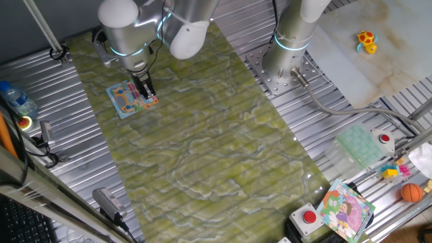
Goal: Assemble one piece of a puzzle
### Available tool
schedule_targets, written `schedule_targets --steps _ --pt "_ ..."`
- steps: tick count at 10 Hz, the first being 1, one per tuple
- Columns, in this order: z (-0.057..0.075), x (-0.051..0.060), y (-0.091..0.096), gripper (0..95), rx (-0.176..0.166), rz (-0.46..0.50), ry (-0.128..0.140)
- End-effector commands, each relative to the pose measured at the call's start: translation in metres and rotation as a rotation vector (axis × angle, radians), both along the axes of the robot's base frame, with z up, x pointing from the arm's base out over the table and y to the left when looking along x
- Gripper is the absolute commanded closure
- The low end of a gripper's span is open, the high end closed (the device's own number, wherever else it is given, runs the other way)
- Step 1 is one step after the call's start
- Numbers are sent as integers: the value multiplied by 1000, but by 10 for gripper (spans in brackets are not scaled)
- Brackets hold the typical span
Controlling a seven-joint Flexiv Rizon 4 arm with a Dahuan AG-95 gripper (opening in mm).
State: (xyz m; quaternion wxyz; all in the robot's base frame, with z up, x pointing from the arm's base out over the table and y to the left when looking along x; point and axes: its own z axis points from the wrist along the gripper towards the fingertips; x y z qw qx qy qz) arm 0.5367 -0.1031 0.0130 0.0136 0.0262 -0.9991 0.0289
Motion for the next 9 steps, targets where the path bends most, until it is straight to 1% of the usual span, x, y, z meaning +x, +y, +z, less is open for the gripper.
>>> schedule_targets --steps 1,2,3,5,6,7,9 --pt "0 -1 0 950 3 0 0" --pt "-1 -1 0 950 1 3 1" --pt "-7 0 -1 950 -4 6 -2" --pt "-11 1 -2 950 -1 8 0" --pt "-10 0 -2 950 3 9 4" --pt "-7 0 -2 950 3 12 1" --pt "1 1 -1 950 -3 23 7"
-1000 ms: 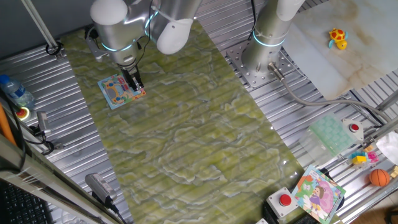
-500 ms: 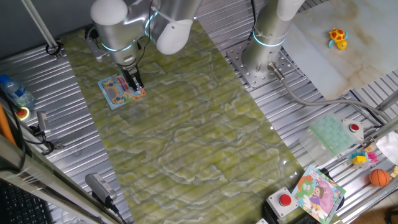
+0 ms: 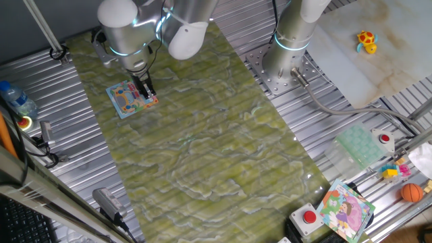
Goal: Assemble one piece of a puzzle
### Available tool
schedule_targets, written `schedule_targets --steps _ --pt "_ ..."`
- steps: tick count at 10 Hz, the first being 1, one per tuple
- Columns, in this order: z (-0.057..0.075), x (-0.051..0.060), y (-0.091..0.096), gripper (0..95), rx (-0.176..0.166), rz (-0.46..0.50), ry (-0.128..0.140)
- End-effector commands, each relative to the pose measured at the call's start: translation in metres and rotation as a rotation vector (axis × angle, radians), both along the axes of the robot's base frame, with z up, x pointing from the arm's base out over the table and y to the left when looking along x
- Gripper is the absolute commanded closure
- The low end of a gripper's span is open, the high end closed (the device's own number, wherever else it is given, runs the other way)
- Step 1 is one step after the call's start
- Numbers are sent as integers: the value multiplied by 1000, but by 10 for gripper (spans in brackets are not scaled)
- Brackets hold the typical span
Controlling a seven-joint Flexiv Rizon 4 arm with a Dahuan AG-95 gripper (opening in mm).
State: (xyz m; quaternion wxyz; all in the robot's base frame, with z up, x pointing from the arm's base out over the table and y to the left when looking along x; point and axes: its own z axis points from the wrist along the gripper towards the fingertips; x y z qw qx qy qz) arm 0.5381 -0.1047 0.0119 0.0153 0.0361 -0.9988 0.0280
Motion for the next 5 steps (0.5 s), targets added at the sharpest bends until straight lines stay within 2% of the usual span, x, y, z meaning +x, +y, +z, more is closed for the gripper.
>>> schedule_targets --steps 1,2,4,5 --pt "6 -1 1 950 -14 14 3" --pt "8 -2 1 950 -20 22 0" --pt "19 -4 3 950 -23 48 -14" --pt "31 -7 7 950 -19 62 -15"
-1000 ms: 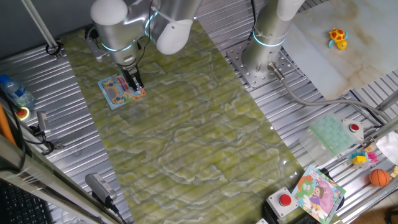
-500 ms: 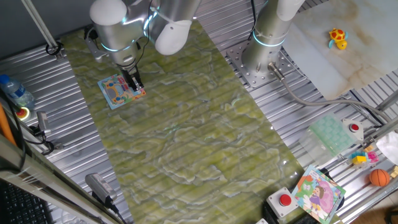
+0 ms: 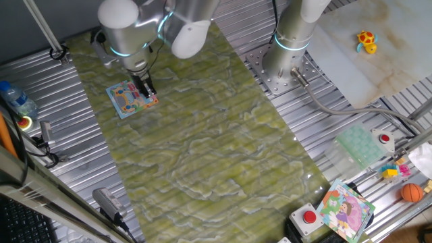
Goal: Assemble one piece of a puzzle
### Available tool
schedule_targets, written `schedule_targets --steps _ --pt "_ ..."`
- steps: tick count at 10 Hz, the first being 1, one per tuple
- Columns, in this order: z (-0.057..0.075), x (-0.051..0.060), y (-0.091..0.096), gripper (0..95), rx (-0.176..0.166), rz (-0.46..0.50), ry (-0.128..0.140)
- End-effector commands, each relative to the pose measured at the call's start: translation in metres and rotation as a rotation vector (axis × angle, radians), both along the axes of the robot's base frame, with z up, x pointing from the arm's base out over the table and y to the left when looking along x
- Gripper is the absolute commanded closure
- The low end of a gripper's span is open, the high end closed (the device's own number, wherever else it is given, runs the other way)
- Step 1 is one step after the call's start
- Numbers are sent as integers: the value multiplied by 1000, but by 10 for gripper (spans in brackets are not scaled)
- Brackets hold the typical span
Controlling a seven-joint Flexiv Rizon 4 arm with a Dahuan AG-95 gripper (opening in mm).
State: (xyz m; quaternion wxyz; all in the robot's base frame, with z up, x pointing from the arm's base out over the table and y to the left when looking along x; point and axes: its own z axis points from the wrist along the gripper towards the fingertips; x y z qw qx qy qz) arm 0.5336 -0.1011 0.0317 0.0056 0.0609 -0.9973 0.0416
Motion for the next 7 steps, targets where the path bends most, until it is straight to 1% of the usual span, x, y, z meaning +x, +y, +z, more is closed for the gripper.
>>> schedule_targets --steps 1,2,3,4,5,6,7 --pt "19 -4 7 950 19 14 5" --pt "28 -7 10 950 34 12 11" --pt "36 -9 16 950 62 7 18" --pt "45 -12 26 950 91 -4 24" --pt "53 -14 39 950 95 -13 35" --pt "58 -16 49 950 94 -20 37" --pt "63 -17 60 950 87 -9 10"
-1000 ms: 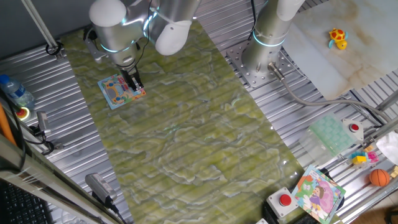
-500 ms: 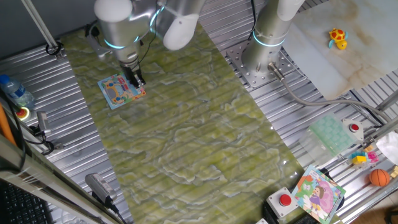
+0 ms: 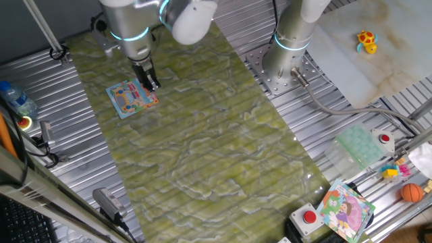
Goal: Assemble one piece of a puzzle
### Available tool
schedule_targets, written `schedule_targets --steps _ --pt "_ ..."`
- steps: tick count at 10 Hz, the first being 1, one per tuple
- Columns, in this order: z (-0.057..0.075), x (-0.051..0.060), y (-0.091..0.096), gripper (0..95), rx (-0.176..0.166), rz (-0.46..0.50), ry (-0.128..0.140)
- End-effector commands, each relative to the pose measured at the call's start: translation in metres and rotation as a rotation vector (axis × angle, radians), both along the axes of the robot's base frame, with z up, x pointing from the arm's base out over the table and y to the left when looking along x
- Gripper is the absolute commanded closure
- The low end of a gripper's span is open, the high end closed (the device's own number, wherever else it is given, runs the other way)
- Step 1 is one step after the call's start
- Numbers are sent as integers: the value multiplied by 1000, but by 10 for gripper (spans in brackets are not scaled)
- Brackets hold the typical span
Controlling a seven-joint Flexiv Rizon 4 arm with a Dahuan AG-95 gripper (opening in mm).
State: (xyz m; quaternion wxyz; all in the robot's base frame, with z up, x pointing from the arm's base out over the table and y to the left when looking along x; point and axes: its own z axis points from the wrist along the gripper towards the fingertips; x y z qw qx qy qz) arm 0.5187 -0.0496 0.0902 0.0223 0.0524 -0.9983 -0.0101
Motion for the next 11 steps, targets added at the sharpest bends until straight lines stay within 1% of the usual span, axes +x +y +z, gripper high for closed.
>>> schedule_targets --steps 1,2,3,4,5,7,8,9,11 --pt "5 -1 8 950 -5 28 -42" --pt "5 -1 8 950 -5 27 -44" --pt "5 -1 8 950 -7 57 -45" --pt "5 -1 8 950 -5 -4 -57" --pt "5 -1 9 950 2 -55 -74" --pt "5 -2 8 950 7 -71 -77" --pt "0 1 13 950 36 -113 -74" --pt "-6 5 18 950 44 -118 -88" --pt "-13 8 24 950 48 -118 -97"
